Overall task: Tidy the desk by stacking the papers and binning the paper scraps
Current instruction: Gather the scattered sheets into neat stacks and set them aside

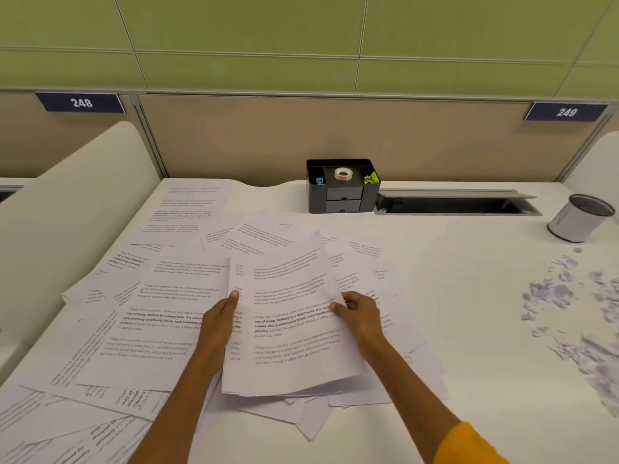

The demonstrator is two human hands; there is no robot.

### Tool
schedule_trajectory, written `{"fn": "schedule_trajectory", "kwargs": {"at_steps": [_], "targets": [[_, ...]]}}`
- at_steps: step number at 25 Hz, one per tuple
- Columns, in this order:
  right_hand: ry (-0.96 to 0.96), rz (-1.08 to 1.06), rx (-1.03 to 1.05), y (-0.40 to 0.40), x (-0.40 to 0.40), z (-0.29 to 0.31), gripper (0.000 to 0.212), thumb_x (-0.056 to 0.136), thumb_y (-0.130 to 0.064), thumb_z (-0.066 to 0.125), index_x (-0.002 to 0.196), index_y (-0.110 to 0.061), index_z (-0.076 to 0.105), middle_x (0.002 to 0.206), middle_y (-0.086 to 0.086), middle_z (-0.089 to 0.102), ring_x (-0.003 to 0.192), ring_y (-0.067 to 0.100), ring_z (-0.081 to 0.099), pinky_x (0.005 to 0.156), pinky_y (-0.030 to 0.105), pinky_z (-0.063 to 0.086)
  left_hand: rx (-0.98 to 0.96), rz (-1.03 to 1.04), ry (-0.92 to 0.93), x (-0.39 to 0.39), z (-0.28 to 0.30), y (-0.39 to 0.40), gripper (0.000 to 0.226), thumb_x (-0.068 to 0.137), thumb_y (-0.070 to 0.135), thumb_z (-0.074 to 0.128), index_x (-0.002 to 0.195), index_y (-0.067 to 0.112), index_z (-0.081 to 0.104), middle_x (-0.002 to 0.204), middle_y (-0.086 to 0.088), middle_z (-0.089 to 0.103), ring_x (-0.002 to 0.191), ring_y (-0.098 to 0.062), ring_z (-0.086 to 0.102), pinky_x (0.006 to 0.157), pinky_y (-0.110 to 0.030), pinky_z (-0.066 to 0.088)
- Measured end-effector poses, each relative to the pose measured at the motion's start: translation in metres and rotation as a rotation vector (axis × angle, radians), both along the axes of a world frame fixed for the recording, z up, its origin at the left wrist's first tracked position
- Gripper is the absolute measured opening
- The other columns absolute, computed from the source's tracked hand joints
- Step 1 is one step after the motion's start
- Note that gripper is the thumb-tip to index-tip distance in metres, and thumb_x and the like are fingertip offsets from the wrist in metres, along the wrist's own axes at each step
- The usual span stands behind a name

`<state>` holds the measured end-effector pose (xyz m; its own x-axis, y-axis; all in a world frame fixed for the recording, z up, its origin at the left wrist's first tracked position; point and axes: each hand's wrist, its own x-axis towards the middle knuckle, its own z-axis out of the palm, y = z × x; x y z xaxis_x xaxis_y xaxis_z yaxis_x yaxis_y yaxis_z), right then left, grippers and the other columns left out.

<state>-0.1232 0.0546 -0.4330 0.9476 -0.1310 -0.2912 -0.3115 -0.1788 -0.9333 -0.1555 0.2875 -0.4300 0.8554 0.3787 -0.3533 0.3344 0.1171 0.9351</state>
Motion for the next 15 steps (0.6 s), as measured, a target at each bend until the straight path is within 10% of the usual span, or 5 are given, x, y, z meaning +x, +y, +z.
{"fn": "schedule_trajectory", "kwargs": {"at_steps": [7,15], "targets": [[-0.071,0.052,-0.145,0.005,0.004,-0.002,0.016,0.084,-0.028,0.069,0.092,-0.015,0.067,0.093,0.003,0.070,0.085,0.020,0.066,0.080,0.035,0.056,0.144,-0.109,-0.044,0.000,-0.005,0.003,0.037,0.083,0.007,0.067,0.119,0.010,0.057,0.114,-0.013,0.065,0.100,-0.029,0.062,0.089,-0.046,0.051],[0.011,0.231,-1.112,-0.011,0.002,-0.007,0.075,0.072,-0.063,0.066,0.130,-0.022,0.043,0.128,0.006,0.042,0.118,0.027,0.041,0.094,0.040,0.034,-0.120,0.193,-0.127,0.002,0.013,0.043,0.047,0.084,0.002,0.065,0.129,0.010,0.053,0.117,-0.011,0.063,0.099,-0.029,0.061,0.088,-0.043,0.049]]}}
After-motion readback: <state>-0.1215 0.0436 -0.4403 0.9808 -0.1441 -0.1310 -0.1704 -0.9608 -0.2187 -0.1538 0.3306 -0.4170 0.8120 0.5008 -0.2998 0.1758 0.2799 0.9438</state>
